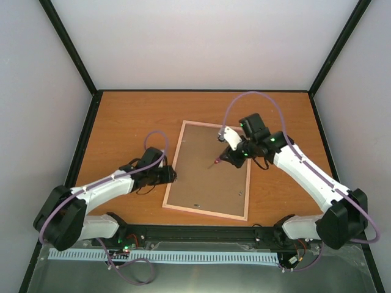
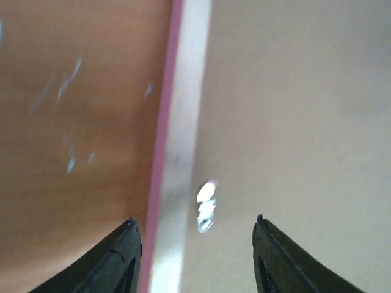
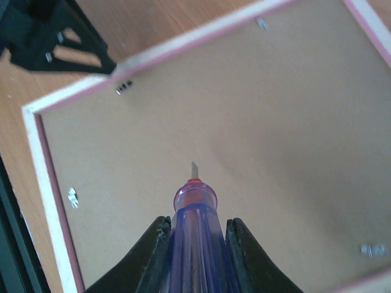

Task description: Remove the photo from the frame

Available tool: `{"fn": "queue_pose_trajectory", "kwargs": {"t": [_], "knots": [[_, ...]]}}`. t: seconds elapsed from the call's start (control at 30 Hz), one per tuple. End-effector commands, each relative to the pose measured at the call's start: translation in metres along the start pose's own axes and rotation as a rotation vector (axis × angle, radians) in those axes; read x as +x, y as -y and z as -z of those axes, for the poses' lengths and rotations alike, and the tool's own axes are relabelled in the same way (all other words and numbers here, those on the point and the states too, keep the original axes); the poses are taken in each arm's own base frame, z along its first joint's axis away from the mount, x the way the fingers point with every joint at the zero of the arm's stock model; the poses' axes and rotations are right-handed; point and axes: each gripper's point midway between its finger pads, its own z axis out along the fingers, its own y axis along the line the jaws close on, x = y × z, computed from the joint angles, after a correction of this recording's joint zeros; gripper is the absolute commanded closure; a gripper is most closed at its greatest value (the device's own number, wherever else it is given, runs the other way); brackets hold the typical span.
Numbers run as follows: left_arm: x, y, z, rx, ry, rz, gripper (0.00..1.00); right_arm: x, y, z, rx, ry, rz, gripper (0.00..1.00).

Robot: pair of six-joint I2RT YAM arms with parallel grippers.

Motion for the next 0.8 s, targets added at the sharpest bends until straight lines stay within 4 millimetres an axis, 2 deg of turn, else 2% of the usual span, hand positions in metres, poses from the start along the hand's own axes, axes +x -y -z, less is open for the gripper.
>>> {"fn": "queue_pose_trajectory", "kwargs": {"t": [0.0,0.13,0.23,0.3,0.43,0.53,0.77], "knots": [[-0.047,0.011,0.002,-0.079,0.070,-0.049,0.47,0.016,0.006,0.007,-0.042,0.079,-0.039,0.97],[-0.084,0.002,-0.013,-0.127,0.060,-0.014,0.47,0.030,0.000,0.009,-0.099,0.139,-0.066,0.97],[-0.111,0.013,-0.020,-0.104,0.091,-0.035,0.46,0.031,-0.007,0.015,-0.138,0.207,-0.053,0.97],[-0.122,0.019,-0.028,-0.092,0.083,-0.051,0.46,0.028,-0.007,0.021,-0.131,0.236,-0.036,0.97],[-0.129,0.023,-0.056,-0.099,0.024,-0.077,0.46,0.024,-0.008,0.027,-0.117,0.271,-0.014,0.97],[-0.132,0.022,-0.069,-0.110,0.002,-0.083,0.49,0.028,-0.009,0.025,-0.119,0.260,-0.018,0.97],[-0.129,0.014,-0.079,-0.144,-0.028,-0.092,0.59,0.029,-0.007,0.023,-0.113,0.252,-0.012,0.97]]}}
